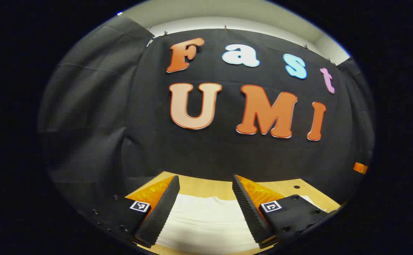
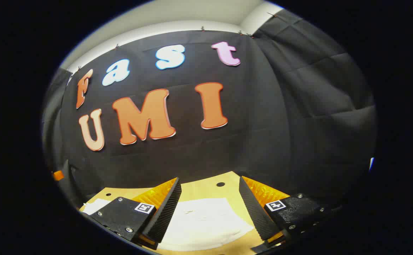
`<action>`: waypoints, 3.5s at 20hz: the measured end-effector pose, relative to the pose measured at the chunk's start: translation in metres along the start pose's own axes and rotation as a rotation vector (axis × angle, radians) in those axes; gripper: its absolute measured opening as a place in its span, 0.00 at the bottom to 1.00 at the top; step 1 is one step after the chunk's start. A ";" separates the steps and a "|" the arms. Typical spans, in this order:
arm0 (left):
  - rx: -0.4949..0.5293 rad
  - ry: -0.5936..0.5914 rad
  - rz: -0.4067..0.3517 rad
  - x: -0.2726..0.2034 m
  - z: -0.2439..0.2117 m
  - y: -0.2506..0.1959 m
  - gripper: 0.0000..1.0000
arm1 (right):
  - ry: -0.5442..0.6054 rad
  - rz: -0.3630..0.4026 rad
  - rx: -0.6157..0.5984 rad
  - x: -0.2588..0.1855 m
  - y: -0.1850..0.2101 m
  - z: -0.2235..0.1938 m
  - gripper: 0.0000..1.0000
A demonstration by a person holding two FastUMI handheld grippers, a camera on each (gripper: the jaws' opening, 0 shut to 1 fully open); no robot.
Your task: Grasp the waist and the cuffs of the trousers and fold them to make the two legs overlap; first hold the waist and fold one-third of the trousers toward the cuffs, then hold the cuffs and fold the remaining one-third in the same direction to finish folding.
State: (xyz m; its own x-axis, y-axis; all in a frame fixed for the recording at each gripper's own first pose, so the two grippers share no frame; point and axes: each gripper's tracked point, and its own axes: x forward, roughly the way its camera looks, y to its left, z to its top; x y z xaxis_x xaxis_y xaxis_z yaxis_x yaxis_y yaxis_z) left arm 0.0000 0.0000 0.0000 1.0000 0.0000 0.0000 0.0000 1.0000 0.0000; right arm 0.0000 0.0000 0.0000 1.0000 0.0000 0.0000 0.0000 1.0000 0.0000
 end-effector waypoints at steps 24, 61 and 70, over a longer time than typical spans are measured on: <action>0.048 -0.023 0.000 0.060 0.039 0.020 0.98 | 0.437 0.025 0.188 0.042 0.012 -0.089 0.98; -0.105 0.160 0.254 0.067 -0.031 0.094 0.98 | 1.002 -0.451 0.790 0.031 -0.083 -0.309 0.02; -0.654 0.388 0.393 0.042 -0.128 0.132 0.99 | 1.032 -0.442 0.785 0.033 -0.082 -0.311 0.01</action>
State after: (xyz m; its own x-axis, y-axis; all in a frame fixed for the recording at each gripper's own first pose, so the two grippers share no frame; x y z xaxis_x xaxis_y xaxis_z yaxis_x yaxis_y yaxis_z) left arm 0.0418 0.1322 -0.1280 0.8568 0.2273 -0.4629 -0.4658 0.7263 -0.5055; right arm 0.0331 -0.0824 -0.3105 0.4622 0.0298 -0.8863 0.6614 0.6542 0.3669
